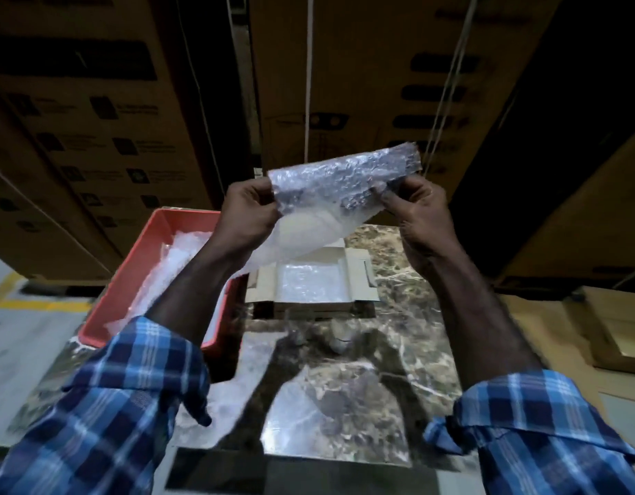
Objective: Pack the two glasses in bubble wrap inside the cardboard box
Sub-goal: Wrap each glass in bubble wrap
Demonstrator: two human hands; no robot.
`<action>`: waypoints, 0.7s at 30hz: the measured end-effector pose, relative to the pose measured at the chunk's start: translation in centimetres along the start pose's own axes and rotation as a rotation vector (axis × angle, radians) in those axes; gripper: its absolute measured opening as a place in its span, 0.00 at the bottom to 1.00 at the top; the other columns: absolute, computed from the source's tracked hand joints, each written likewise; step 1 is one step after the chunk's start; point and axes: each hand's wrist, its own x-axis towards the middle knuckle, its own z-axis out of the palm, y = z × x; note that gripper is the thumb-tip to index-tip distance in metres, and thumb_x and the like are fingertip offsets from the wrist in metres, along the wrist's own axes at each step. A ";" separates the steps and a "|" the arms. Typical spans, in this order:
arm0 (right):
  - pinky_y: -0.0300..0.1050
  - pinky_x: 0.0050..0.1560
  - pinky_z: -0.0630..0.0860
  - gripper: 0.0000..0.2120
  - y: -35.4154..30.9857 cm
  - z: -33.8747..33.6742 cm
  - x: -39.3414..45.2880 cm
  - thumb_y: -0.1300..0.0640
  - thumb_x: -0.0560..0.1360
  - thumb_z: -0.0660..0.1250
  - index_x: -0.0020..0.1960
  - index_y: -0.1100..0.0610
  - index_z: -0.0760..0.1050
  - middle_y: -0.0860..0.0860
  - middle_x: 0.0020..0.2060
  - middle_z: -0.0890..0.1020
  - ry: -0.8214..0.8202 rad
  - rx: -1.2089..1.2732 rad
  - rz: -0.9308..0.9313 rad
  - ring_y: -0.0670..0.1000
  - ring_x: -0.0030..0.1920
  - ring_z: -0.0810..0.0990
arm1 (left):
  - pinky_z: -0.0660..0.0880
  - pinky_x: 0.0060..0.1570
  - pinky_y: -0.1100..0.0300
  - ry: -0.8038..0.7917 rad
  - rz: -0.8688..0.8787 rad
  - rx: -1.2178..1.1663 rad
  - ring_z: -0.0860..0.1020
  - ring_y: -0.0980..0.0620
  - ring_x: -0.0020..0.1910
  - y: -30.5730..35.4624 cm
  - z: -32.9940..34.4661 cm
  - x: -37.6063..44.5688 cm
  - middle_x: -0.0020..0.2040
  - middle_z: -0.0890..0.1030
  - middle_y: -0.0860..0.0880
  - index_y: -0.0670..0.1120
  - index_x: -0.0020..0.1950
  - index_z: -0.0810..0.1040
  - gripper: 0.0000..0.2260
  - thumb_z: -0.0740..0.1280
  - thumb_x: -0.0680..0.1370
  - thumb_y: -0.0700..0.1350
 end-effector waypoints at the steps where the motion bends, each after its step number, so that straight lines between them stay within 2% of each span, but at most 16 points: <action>1: 0.38 0.46 0.78 0.09 -0.8 -1.8 -0.2 0.69 0.75 0.69 0.46 0.55 0.80 0.42 0.37 0.86 0.023 0.013 -0.012 0.41 0.42 0.83 | 0.79 0.51 0.59 0.016 0.015 -0.013 0.83 0.56 0.49 0.6 1.9 0.0 0.46 0.87 0.55 0.44 0.54 0.84 0.10 0.73 0.74 0.33; 3: 0.39 0.46 0.79 0.11 -2.4 -5.4 -0.6 0.71 0.74 0.70 0.46 0.55 0.80 0.43 0.38 0.86 0.043 0.021 -0.071 0.43 0.43 0.83 | 0.79 0.54 0.56 0.026 0.036 -0.058 0.84 0.55 0.49 1.7 5.6 -0.1 0.45 0.87 0.55 0.46 0.51 0.85 0.08 0.72 0.76 0.35; 5: 0.43 0.47 0.79 0.10 -3.7 -8.7 -1.1 0.69 0.74 0.70 0.47 0.55 0.81 0.45 0.40 0.86 0.026 -0.020 -0.153 0.47 0.45 0.83 | 0.79 0.58 0.51 0.003 0.052 -0.119 0.84 0.51 0.50 3.0 9.1 -0.3 0.45 0.87 0.53 0.50 0.48 0.87 0.05 0.74 0.75 0.42; 7: 0.45 0.47 0.80 0.08 -4.3 -11.6 -1.4 0.68 0.75 0.69 0.50 0.57 0.81 0.47 0.42 0.85 0.036 -0.037 -0.181 0.50 0.46 0.83 | 0.79 0.56 0.50 -0.009 0.063 -0.172 0.84 0.51 0.50 4.1 12.0 -0.6 0.45 0.87 0.53 0.52 0.45 0.87 0.07 0.75 0.69 0.51; 8: 0.46 0.48 0.80 0.08 -4.5 -12.9 -1.5 0.68 0.75 0.68 0.51 0.59 0.80 0.47 0.43 0.86 0.058 -0.036 -0.177 0.52 0.47 0.83 | 0.79 0.54 0.50 -0.004 0.059 -0.187 0.84 0.51 0.49 4.4 13.3 -0.7 0.44 0.87 0.52 0.51 0.45 0.87 0.08 0.74 0.69 0.51; 10: 0.48 0.49 0.81 0.10 -4.7 -15.2 -1.9 0.70 0.76 0.67 0.55 0.62 0.81 0.48 0.44 0.86 0.090 -0.026 -0.155 0.54 0.50 0.84 | 0.80 0.54 0.50 0.005 0.049 -0.181 0.85 0.49 0.49 4.6 15.7 -0.9 0.44 0.87 0.51 0.49 0.47 0.85 0.07 0.72 0.71 0.50; 12: 0.47 0.47 0.81 0.13 -5.1 -16.9 -2.6 0.75 0.76 0.65 0.55 0.63 0.81 0.49 0.43 0.87 0.075 -0.036 -0.139 0.53 0.48 0.85 | 0.80 0.57 0.47 0.008 0.054 -0.131 0.84 0.46 0.52 4.3 17.4 -1.1 0.46 0.87 0.50 0.48 0.49 0.85 0.04 0.72 0.75 0.43; 15: 0.44 0.44 0.81 0.15 -6.0 -18.8 -3.9 0.76 0.74 0.66 0.51 0.59 0.82 0.46 0.41 0.87 0.038 -0.093 -0.156 0.50 0.46 0.85 | 0.80 0.54 0.45 0.006 0.041 -0.048 0.84 0.43 0.51 3.8 19.1 -1.9 0.47 0.87 0.49 0.47 0.48 0.85 0.11 0.71 0.75 0.31; 18: 0.44 0.41 0.80 0.17 -6.0 -20.4 -5.5 0.78 0.73 0.65 0.50 0.58 0.82 0.46 0.39 0.86 -0.020 -0.150 -0.107 0.48 0.41 0.84 | 0.81 0.48 0.53 -0.017 0.013 -0.039 0.85 0.49 0.46 3.4 20.2 -4.1 0.42 0.86 0.51 0.44 0.45 0.84 0.09 0.71 0.74 0.30; 21: 0.39 0.41 0.77 0.11 -4.4 -21.7 -8.3 0.74 0.73 0.69 0.48 0.60 0.83 0.48 0.40 0.85 -0.145 -0.195 0.007 0.47 0.41 0.83 | 0.79 0.43 0.62 -0.029 -0.043 0.025 0.84 0.55 0.42 1.4 19.9 -7.2 0.38 0.85 0.55 0.45 0.42 0.82 0.11 0.68 0.75 0.30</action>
